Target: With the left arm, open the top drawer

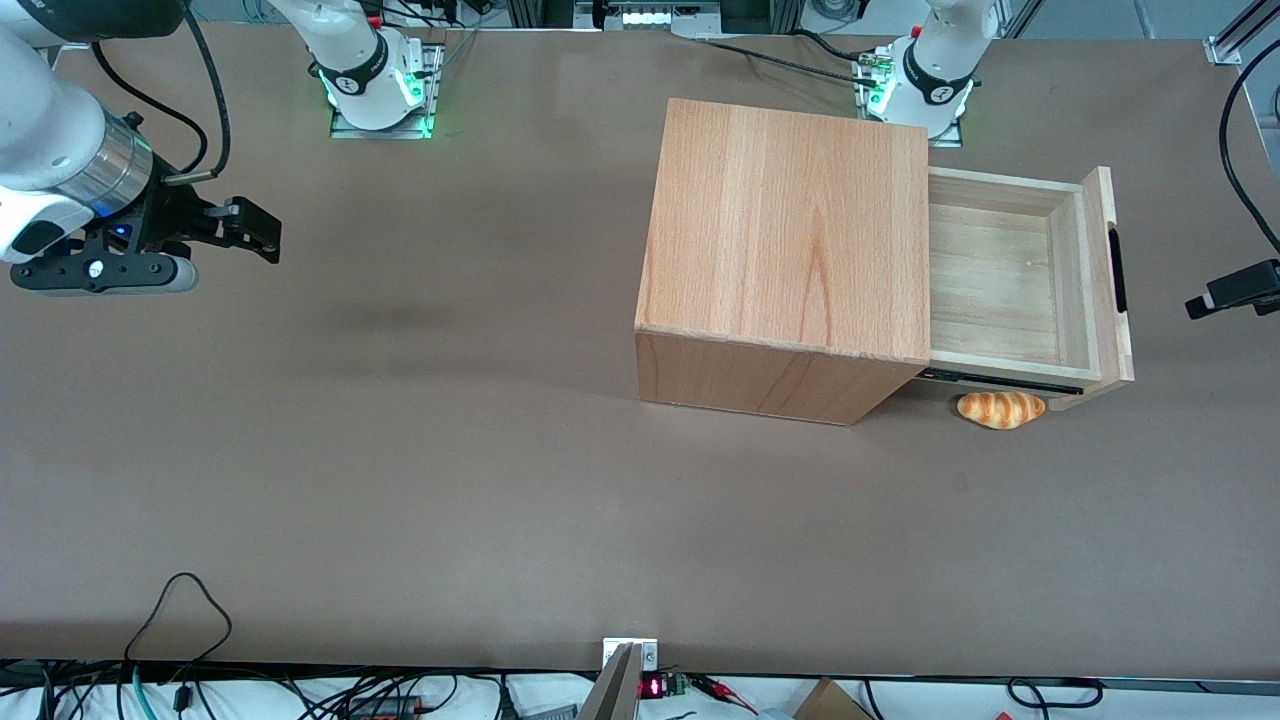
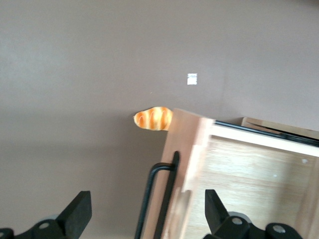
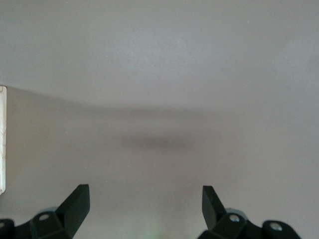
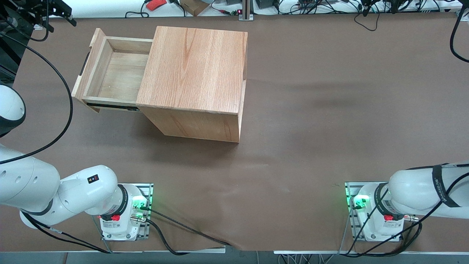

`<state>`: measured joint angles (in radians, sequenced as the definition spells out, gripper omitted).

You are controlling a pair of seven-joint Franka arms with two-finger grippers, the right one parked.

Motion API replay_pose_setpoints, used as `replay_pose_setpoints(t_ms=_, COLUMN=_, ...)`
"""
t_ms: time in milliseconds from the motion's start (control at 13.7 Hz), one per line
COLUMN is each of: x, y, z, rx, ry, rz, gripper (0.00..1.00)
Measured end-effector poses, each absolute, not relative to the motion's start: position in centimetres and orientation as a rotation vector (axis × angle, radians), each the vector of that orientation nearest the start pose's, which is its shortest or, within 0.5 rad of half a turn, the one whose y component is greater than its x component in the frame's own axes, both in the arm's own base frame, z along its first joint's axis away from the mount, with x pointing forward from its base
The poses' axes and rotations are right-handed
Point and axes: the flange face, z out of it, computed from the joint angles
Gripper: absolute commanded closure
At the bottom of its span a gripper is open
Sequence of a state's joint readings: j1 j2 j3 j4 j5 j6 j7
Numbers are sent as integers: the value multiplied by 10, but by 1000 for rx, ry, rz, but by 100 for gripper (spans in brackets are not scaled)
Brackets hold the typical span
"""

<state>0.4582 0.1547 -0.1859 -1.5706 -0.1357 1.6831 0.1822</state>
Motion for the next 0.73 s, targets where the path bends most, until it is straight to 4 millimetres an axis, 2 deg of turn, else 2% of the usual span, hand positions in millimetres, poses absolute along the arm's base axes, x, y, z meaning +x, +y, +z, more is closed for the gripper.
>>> replay_pose_setpoints(t_ms=365, x=591, y=121, z=584, rx=-3275, ry=-50, rz=0, gripper=0)
replay_pose_setpoints(t_ms=730, x=592, y=60, z=607, rx=-3236, ry=55, rz=14, gripper=0)
